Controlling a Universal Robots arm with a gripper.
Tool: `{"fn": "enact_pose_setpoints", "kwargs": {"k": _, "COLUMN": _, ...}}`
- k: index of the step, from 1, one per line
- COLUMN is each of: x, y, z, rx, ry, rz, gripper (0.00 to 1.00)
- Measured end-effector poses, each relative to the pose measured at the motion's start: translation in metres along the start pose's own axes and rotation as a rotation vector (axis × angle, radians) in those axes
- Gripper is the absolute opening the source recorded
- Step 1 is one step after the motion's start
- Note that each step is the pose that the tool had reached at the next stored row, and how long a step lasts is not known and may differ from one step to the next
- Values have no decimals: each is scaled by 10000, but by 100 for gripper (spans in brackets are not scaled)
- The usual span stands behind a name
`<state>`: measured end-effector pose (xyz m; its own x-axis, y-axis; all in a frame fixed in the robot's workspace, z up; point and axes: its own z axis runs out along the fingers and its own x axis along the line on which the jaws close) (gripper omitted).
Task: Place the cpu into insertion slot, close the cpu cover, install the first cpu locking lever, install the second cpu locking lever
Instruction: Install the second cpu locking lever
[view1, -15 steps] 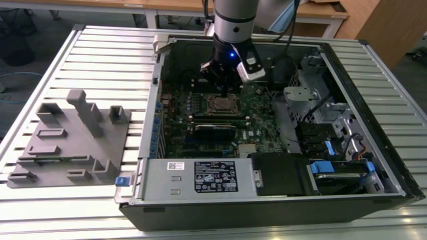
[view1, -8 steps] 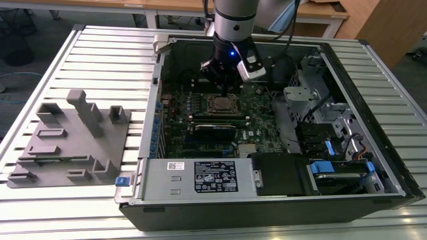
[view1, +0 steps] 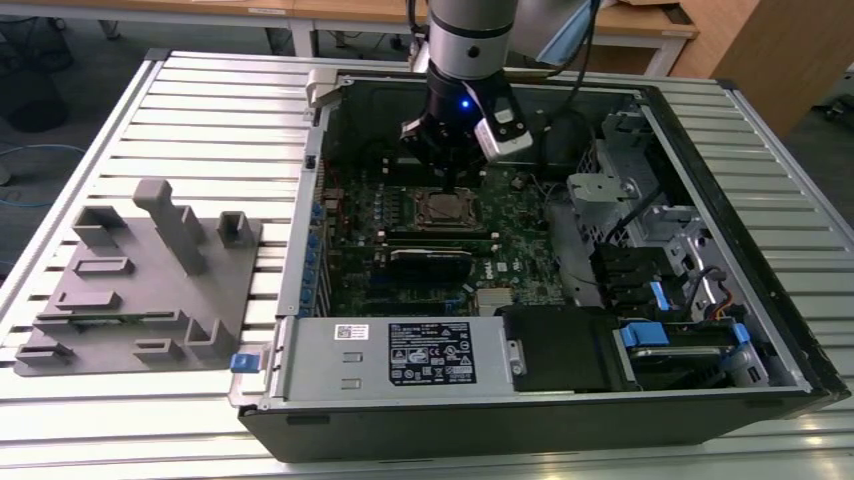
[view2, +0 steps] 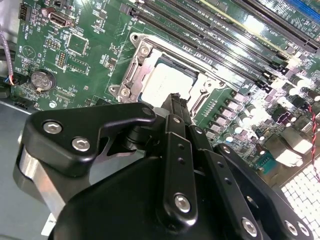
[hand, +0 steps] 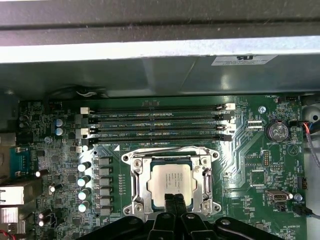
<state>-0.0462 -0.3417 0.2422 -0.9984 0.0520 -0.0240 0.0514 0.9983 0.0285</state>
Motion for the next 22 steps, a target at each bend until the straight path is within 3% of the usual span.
{"fn": "enact_pose_setpoints", "kwargs": {"k": 11, "x": -3, "y": -47, "z": -4, "rx": 2, "ry": 1, "rz": -1, "gripper": 11}}
{"fn": "enact_pose_setpoints", "kwargs": {"k": 22, "x": -17, "y": -329, "z": -11, "rx": 2, "ry": 1, "rz": 0, "gripper": 11}}
